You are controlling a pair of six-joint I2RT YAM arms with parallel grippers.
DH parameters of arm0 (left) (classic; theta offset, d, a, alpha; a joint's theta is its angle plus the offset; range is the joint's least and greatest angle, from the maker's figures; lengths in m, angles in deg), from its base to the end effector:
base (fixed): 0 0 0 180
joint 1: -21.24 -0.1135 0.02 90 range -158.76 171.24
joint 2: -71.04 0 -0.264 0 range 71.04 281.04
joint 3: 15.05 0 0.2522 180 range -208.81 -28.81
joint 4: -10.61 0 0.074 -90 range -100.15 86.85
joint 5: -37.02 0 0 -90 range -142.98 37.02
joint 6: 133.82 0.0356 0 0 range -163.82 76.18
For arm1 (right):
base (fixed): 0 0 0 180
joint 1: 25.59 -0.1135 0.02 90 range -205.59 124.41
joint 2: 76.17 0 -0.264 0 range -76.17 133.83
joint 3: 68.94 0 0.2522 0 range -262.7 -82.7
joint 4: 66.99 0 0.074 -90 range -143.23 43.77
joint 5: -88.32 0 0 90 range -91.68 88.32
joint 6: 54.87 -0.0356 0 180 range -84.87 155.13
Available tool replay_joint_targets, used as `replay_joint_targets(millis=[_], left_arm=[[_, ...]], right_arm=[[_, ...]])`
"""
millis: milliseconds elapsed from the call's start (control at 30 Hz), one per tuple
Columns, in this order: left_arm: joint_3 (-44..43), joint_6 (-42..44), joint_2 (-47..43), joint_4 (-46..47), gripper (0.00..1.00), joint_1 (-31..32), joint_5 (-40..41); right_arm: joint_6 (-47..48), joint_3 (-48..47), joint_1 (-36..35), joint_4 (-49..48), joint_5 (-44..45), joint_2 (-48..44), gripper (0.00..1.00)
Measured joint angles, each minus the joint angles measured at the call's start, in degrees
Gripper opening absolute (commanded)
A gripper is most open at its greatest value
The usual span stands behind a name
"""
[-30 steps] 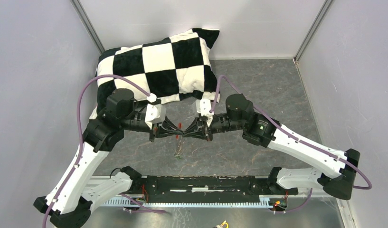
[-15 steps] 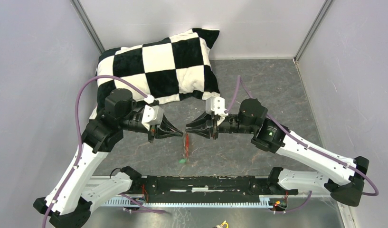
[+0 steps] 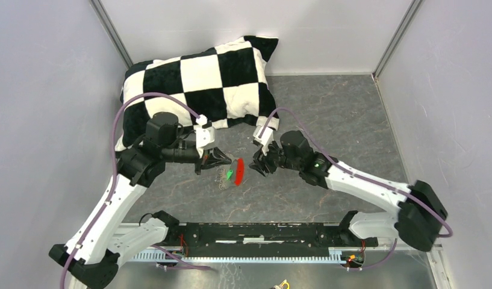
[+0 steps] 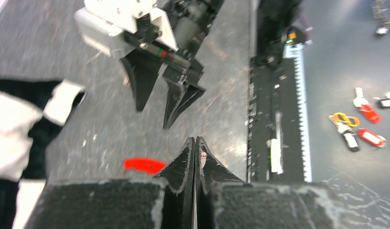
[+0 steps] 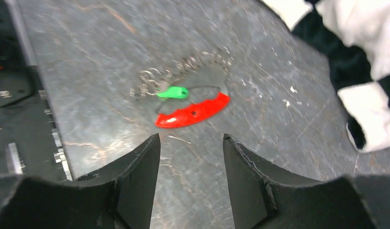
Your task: Put the keys on the keyring
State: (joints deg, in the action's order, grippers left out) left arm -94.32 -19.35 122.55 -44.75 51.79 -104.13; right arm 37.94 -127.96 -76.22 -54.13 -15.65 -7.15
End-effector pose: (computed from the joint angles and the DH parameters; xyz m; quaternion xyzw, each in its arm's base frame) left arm 0.1273 -0.1074 0.3930 0.5547 0.5810 -0.3935 0.4470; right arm 0.1671 0.2172 0.2740 -0.4319 0.7085 0.3151 0.4607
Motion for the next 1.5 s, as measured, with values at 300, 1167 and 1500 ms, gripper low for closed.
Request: replay_joint_targets(millis=[300,1167,1500], left_arm=[[2.5,0.9,8.6,1.4,0.06,-20.6,-0.8],[2.5,5.2,9.9,1.0,0.70,-24.7,1.1],[2.5,5.9,9.7,-0.1,0.68,-24.7,1.2]], right_arm=[[-1.2,-9.6,5.3,-4.7,-2.9,24.8,0.61],[-7.6,-25.4,5.4,-11.5,-2.5,49.4,0.36],[-8.5,-27.2,5.4,-12.3,-4.2,50.8,0.30]])
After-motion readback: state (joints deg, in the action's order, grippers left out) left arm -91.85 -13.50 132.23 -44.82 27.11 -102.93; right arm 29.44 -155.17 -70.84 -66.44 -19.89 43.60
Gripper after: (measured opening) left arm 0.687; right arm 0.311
